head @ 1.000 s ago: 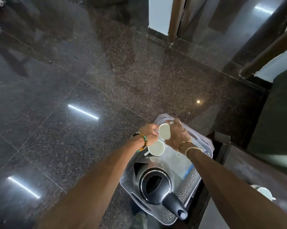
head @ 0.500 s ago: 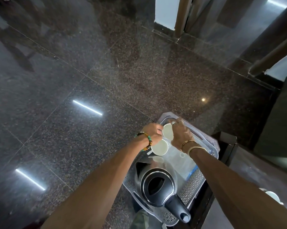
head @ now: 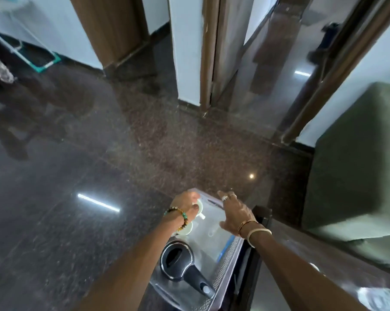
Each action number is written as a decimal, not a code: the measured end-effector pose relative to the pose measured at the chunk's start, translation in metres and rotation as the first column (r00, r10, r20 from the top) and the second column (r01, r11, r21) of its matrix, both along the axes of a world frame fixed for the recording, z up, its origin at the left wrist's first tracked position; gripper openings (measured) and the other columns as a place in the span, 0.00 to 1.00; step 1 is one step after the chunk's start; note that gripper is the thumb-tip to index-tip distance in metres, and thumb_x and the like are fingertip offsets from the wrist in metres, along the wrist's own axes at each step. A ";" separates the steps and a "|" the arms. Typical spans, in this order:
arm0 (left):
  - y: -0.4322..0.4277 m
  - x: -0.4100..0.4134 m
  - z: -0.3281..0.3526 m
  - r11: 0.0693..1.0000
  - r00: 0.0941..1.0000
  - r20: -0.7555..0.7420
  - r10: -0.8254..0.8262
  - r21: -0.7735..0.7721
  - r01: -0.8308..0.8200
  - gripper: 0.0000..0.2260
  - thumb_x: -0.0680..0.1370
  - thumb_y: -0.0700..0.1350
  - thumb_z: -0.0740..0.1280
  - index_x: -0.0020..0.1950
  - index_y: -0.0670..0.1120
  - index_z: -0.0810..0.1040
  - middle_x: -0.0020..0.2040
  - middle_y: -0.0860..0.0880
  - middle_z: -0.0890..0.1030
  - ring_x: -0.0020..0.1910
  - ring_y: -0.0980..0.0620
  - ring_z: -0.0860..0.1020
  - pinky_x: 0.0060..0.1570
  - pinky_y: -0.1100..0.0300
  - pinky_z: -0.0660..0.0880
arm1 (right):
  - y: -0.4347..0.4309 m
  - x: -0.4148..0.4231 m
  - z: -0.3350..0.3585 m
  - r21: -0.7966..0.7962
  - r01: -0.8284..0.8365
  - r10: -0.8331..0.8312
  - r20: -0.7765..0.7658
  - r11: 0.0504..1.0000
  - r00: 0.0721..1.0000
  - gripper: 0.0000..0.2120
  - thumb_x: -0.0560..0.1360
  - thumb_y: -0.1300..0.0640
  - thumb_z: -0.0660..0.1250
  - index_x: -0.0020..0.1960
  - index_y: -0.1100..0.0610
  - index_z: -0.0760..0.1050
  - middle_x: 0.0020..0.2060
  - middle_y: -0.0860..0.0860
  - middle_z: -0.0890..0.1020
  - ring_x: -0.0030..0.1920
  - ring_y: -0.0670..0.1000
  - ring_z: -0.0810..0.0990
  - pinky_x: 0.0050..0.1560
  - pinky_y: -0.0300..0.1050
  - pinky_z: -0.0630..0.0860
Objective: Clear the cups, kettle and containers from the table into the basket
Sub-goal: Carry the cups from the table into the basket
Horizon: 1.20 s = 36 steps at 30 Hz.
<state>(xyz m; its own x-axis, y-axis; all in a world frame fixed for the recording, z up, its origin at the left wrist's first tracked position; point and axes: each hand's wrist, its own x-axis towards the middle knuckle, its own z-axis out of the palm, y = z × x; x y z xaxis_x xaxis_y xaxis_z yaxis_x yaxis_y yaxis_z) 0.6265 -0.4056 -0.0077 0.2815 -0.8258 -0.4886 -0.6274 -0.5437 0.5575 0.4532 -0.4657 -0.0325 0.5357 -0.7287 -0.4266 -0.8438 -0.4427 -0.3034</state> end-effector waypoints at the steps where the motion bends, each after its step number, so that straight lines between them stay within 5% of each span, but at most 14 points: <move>1: -0.001 -0.010 0.012 1.000 1.000 0.005 -0.011 -0.021 0.011 0.18 0.76 0.38 0.64 0.65 0.47 0.77 0.63 0.49 0.80 0.62 0.51 0.77 0.63 0.62 0.72 | 0.000 -0.010 0.014 -0.019 0.006 -0.006 0.003 1.000 1.000 0.44 0.68 0.55 0.73 0.77 0.50 0.54 0.73 0.54 0.61 0.65 0.59 0.74 0.61 0.51 0.73; 9: -0.014 -0.111 0.122 0.946 0.980 0.149 -0.131 -0.275 0.168 0.15 0.77 0.43 0.66 0.64 0.48 0.77 0.59 0.50 0.81 0.58 0.52 0.78 0.60 0.62 0.72 | 0.003 -0.110 0.128 -0.240 0.033 -0.022 0.048 0.970 0.999 0.43 0.71 0.48 0.72 0.78 0.51 0.53 0.72 0.54 0.62 0.66 0.59 0.72 0.62 0.55 0.74; 18: -0.022 -0.225 0.221 0.707 0.855 0.471 -0.218 -0.528 0.471 0.14 0.78 0.50 0.64 0.64 0.52 0.75 0.61 0.53 0.77 0.61 0.52 0.75 0.62 0.58 0.71 | 0.024 -0.236 0.236 -0.490 0.174 -0.148 0.091 0.854 0.985 0.42 0.70 0.37 0.69 0.76 0.52 0.55 0.68 0.52 0.66 0.66 0.56 0.70 0.65 0.53 0.70; 26: -0.019 -0.286 0.260 0.497 0.773 0.588 -0.238 -0.610 0.617 0.20 0.77 0.56 0.63 0.69 0.54 0.70 0.69 0.54 0.71 0.68 0.52 0.69 0.66 0.56 0.66 | 0.074 -0.316 0.291 -0.602 0.394 -0.380 0.159 0.694 0.911 0.41 0.68 0.32 0.61 0.75 0.51 0.59 0.68 0.50 0.68 0.65 0.55 0.70 0.66 0.50 0.68; 36: 0.014 -0.327 0.268 0.369 0.707 0.641 -0.300 -0.605 0.706 0.26 0.77 0.60 0.61 0.72 0.52 0.67 0.75 0.48 0.64 0.74 0.45 0.62 0.69 0.46 0.62 | 0.156 -0.353 0.302 -0.669 0.507 -0.561 0.159 0.543 0.812 0.43 0.67 0.29 0.57 0.75 0.52 0.61 0.66 0.49 0.69 0.64 0.53 0.71 0.64 0.47 0.68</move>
